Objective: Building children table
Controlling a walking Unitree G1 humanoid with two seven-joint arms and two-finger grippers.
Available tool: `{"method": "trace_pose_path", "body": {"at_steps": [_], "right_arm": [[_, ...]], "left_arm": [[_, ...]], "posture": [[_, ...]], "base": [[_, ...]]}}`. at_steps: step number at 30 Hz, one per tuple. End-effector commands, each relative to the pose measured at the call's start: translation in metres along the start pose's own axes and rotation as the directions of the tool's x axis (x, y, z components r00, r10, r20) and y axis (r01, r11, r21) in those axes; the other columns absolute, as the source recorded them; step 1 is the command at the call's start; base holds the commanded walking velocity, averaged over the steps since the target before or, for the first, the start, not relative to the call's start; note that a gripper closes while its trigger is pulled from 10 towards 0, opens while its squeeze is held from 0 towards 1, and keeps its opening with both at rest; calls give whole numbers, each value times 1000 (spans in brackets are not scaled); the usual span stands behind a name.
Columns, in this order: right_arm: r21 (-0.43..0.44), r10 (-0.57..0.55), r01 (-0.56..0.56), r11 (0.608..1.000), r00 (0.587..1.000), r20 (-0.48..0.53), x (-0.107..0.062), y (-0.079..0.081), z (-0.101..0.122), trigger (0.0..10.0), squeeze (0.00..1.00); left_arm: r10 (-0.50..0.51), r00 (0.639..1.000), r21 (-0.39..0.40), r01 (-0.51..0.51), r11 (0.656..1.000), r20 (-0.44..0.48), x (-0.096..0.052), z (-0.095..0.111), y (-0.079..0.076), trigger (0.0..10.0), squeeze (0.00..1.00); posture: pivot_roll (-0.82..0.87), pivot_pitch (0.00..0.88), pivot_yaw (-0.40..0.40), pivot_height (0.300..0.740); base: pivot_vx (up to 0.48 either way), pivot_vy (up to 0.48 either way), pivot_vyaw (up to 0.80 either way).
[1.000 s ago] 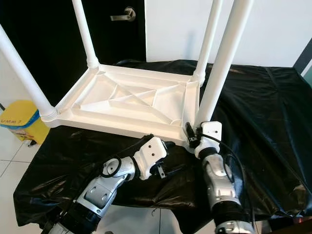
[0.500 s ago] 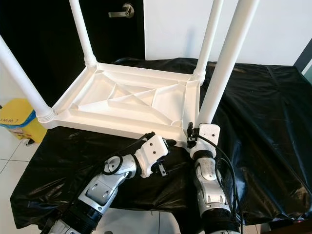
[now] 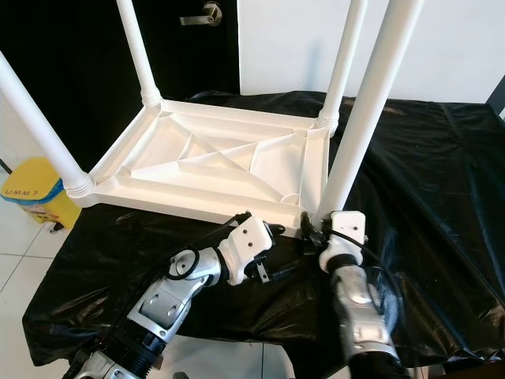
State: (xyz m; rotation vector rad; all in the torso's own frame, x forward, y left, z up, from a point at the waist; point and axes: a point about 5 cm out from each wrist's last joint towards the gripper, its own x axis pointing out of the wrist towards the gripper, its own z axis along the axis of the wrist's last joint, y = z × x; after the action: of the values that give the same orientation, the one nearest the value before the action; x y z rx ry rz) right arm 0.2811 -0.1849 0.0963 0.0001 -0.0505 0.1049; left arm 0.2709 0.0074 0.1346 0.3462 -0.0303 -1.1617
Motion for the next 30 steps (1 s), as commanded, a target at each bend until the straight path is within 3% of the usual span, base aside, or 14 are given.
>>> {"method": "trace_pose_path", "body": {"at_steps": [1, 7, 16, 19, 20, 22, 23, 27, 30], "right_arm": [[-5, 65, -65, 998, 998, -1, -4, -8, 2, 10000, 0], [-95, 221, -221, 971, 975, -9, -2, -22, 11, 10000, 0], [-165, 358, -360, 918, 933, -41, 10, -23, 19, 10000, 0], [-222, 426, -434, 873, 901, -87, 21, -19, 17, 10000, 0], [-247, 440, -453, 856, 891, -111, 25, -16, 14, 2471, 0], [-240, 442, -457, 856, 889, -116, 26, -16, 12, 2471, 0], [-232, 448, -466, 854, 885, -128, 25, -16, 9, 0, 0], [-233, 438, -462, 856, 886, -151, 24, -19, 3, 0, 0], [-251, 368, -406, 879, 911, -187, 24, -27, -2, 0, 0]], "left_arm": [[35, 999, 4, -35, 999, 0, 1, -1, 1, 10000, 0], [0, 1000, -3, 0, 1000, -9, 2, -3, -5, 10000, 0], [-2, 999, -5, 2, 1000, -33, -4, -8, -6, 10000, 0], [6, 999, -3, -6, 1000, -32, -4, -8, -5, 10000, 0], [10, 999, -6, -10, 1000, -32, -4, -8, -4, 10000, 0], [10, 999, -8, -11, 1000, -33, -4, -8, -5, 10000, 0], [12, 999, -10, -12, 1000, -32, -4, -8, -5, 10000, 0], [13, 999, -12, -13, 1000, -32, -4, -9, -5, 10000, 0], [9, 999, -8, -10, 1000, -35, -4, -9, -4, 10000, 0]], "posture": [[-190, 34, 12, 740], [-186, 29, 6, 740], [-172, 26, 3, 740], [-159, 21, -4, 740], [-157, 20, -3, 740], [-157, 20, -3, 740], [-152, 19, -1, 740], [-153, 17, 0, 740], [-150, 14, 5, 740]], "base": [[0, 0, 0], [0, 0, 0], [0, 0, 0], [0, 0, 0], [0, 0, 0], [0, 0, 0], [0, 0, 0], [0, 0, 0], [0, 0, 0]]}}
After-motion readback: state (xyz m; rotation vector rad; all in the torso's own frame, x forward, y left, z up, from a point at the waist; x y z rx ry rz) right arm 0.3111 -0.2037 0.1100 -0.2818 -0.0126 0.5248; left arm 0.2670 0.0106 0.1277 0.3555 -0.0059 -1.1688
